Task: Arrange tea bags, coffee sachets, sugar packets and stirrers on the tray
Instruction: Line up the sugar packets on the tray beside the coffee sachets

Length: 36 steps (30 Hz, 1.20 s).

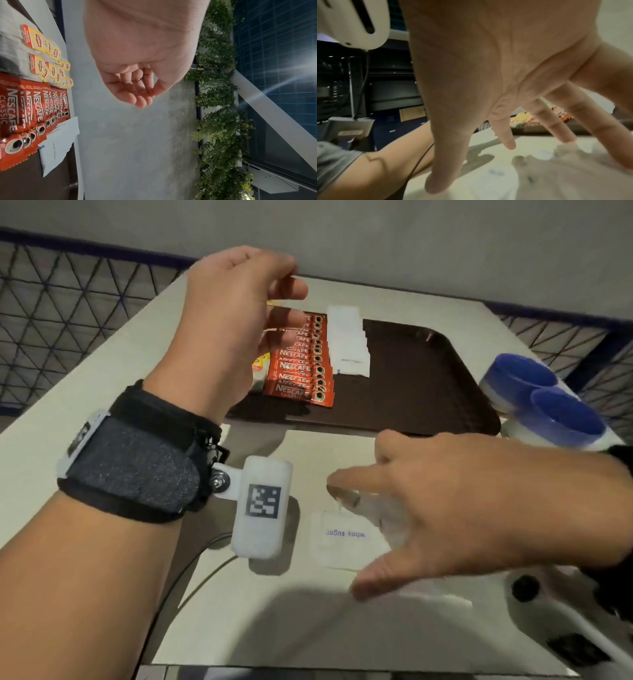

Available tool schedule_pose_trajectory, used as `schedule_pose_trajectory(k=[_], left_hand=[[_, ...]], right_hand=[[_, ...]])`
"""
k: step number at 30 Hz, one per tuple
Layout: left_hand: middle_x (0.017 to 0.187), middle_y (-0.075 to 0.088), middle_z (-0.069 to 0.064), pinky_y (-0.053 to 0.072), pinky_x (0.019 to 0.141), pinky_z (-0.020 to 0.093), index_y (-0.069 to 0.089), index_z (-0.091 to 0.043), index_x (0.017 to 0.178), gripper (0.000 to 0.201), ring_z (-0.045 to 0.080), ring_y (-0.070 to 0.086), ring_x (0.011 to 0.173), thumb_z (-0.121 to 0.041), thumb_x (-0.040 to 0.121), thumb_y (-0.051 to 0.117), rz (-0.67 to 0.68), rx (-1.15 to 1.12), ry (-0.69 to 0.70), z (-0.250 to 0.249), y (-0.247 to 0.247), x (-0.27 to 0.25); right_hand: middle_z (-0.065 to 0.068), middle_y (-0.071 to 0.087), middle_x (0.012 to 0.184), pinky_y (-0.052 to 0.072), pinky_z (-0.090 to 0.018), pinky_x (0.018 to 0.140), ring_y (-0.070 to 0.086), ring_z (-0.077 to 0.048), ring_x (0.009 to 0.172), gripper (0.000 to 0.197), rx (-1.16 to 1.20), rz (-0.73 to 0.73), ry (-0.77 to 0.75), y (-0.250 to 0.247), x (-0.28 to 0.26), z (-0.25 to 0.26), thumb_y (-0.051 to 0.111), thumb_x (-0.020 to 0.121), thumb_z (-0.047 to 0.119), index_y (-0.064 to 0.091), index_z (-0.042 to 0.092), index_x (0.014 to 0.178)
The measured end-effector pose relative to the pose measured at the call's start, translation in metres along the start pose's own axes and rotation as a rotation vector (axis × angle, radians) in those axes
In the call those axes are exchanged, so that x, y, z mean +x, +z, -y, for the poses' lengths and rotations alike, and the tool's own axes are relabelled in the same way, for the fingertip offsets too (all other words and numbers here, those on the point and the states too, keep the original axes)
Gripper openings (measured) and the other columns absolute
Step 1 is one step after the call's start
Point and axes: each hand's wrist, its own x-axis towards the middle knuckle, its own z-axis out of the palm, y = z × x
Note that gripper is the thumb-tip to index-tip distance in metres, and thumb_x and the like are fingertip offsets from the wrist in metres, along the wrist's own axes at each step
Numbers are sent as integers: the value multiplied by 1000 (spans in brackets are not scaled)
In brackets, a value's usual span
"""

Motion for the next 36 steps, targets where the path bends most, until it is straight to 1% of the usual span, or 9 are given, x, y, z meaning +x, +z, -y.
schedule_pose_trajectory(k=[4,14,18,20,22,26,28,32,36], left_hand=[[78,71,-2,50,56,29,65,-11,100,10,15,63,62,-20,98,63,3,10,-12,1,2,-1],[80,70,1,49,55,28,65,-8,105,13,17,61,63,-19,98,63,25,10,-18,4,4,-2],[76,70,1,49,53,27,65,-9,103,10,15,61,60,-17,98,63,62,30,-27,4,7,-3],[75,71,1,50,52,26,66,-7,105,12,15,62,60,-17,99,63,88,40,-39,4,8,-4],[78,73,3,51,53,26,67,-8,105,11,17,64,61,-17,99,63,126,62,-53,3,10,-6],[94,77,6,56,62,29,70,-11,105,15,15,69,69,-25,98,67,222,138,-116,3,15,-11],[104,76,10,58,68,33,70,-13,106,21,15,69,73,-31,96,69,302,147,-160,4,19,-15],[97,75,1,59,73,38,65,-17,115,42,13,70,72,-41,84,76,507,150,-245,9,27,-26],[109,75,9,64,74,43,59,-21,125,47,21,76,89,-18,85,83,503,142,-256,19,34,-30]], right_hand=[[3,35,126,53,-43,86,52,-26,110,97,-76,-2,-59,24,-1,6,56,68,90,6,59,146],[9,54,105,53,-33,79,55,-6,85,17,126,-305,-214,26,37,-27,64,94,39,66,39,111],[16,61,80,43,-9,67,56,5,78,5,253,-456,-202,23,48,-36,69,91,25,73,28,93],[21,62,71,41,-7,62,56,8,71,5,420,-507,-141,15,47,-44,73,90,22,73,27,89],[23,68,79,46,-8,63,61,7,70,7,620,-530,-96,7,44,-54,76,89,20,74,27,91],[-8,76,100,59,-37,87,72,-30,93,20,1190,-540,-97,1,45,-74,76,86,8,74,17,104],[-12,75,98,61,-30,78,71,-27,88,30,1497,-491,-167,1,47,-79,72,82,3,71,10,111],[-11,74,92,60,-27,66,72,-19,77,38,1870,-508,-325,1,56,-78,63,81,-2,64,6,118],[-16,76,100,62,-35,74,74,-26,87,38,1955,-636,-282,5,70,-71,62,86,-3,60,5,123]])
